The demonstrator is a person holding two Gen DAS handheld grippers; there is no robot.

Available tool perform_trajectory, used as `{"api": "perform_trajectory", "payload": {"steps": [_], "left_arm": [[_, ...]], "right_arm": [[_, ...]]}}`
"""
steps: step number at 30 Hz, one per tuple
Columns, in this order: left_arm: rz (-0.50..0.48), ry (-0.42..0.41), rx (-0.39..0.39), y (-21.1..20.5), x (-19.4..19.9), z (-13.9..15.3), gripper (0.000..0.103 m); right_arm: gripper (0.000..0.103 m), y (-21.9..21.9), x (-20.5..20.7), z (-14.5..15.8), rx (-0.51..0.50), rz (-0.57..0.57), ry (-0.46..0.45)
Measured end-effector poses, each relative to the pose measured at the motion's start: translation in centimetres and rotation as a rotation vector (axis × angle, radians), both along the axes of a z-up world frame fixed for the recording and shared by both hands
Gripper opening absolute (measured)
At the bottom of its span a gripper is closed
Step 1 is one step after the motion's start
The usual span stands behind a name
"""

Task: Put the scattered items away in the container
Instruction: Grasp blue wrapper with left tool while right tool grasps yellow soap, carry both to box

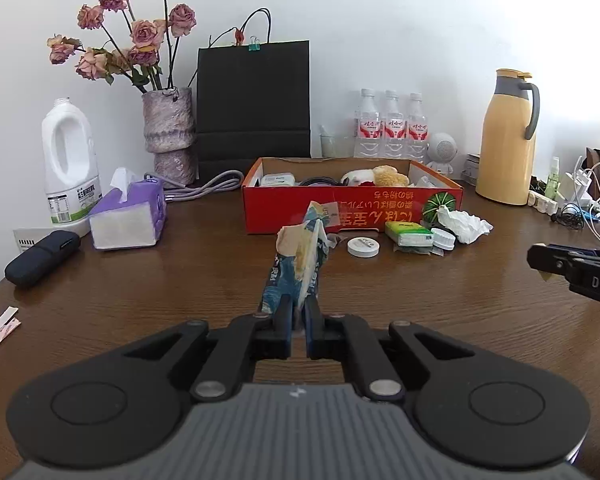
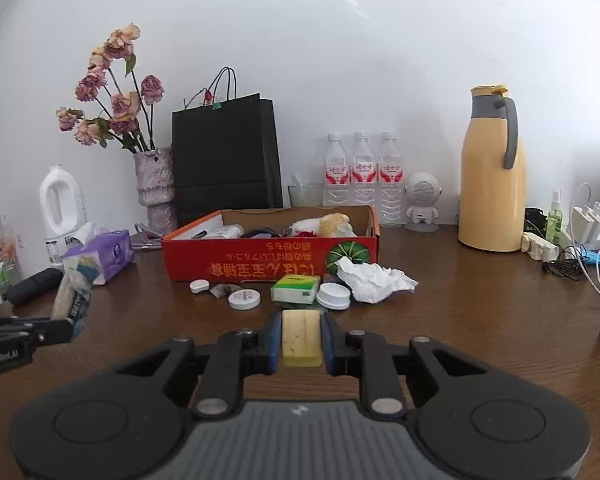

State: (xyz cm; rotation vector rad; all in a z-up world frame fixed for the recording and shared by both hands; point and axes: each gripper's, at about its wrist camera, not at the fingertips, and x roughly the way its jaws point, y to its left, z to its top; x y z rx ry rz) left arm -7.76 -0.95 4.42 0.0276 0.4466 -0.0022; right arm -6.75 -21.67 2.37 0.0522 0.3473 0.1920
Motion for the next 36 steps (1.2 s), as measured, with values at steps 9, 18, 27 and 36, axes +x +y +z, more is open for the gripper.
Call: {"api": "perform_trajectory", "payload": {"steps": [9,18,27,36], "left_arm": [[-0.076,-0.101,0.031,-0.8,11.5,3.3,0.007],[-0.131,0.179,-0.063,-1.4,34.8,5.3,0.007],[-0.184,0.52,0.011,-2.8,44.8,0.9,0.02],[-0.257,0.441,0.003,-1.8,45.1,5.6,0.054]], "right_arm": [[0.02,-0.2,8.4,4.4,0.023,0.031,-0.09],[0.02,-1.7,33.1,10.1,0.058,0.061,0.175],[0.02,0.6,47.3,5.7,-0.151,-0.046,0.577],[0.028,1.8,48.9,4.7,-0.206,-0.059,0.595]]}}
